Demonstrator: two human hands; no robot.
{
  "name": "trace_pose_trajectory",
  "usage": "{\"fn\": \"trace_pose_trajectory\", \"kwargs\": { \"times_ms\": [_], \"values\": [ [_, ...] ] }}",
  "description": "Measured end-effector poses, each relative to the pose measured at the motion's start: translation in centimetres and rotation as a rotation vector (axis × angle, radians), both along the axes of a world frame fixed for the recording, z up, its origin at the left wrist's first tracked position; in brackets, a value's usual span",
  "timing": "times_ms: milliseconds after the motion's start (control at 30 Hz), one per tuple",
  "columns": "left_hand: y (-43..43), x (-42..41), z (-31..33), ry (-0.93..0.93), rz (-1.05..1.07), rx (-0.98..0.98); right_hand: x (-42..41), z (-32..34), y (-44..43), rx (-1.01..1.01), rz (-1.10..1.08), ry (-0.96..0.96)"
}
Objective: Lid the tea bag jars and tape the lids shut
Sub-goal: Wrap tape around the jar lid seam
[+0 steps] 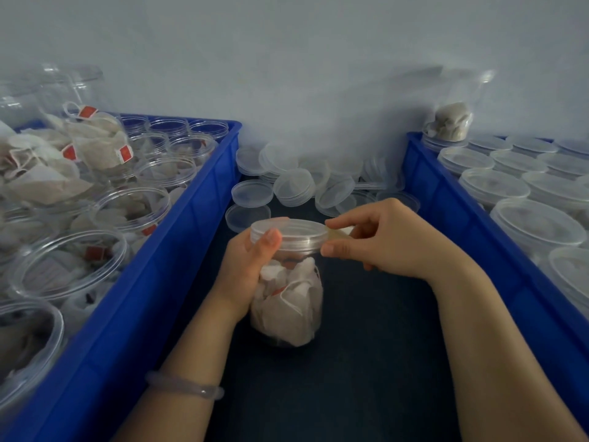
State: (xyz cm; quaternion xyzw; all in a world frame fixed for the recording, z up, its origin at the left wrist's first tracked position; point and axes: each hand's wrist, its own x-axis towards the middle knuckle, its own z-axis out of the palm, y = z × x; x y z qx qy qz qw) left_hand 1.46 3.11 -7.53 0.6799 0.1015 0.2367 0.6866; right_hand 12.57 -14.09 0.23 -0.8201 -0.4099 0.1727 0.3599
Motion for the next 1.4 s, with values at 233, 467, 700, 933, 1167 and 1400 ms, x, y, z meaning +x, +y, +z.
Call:
{"fn": "trace_pose_trajectory", "kwargs": {
  "times_ms": [233,467,700,933,1167,1400],
  "values": [
    [0.1,-0.5,-0.9,-0.012,-0.125,0.036,0.1,-1.6,0.8,0.017,0.154,0.225],
    [-0.6,-0.5,1.4,-0.051,0.171,0.330,0.3,-1.7,1.2,0.069,0.046,-0.007],
    [-0.9,0.5,0.9,0.023,0.320,0.334,0.1,-1.3,1.3,-0.030,0.206,-0.024],
    [0.1,-0.3,1.1,-0.020,0.172,0.295,0.3,-1.8,1.4,-0.038,0.033,-0.188],
    [0.6,0.0,6.2,0.417,-0.023,0.708,0.4,-2.0,1.4,-0.108,0.021,-0.199],
    [-3.3,5.2,10.0,0.894,-0.092,1.248,-0.9,-1.3,1.1,-0.297,0.007,-0.369]
  ]
}}
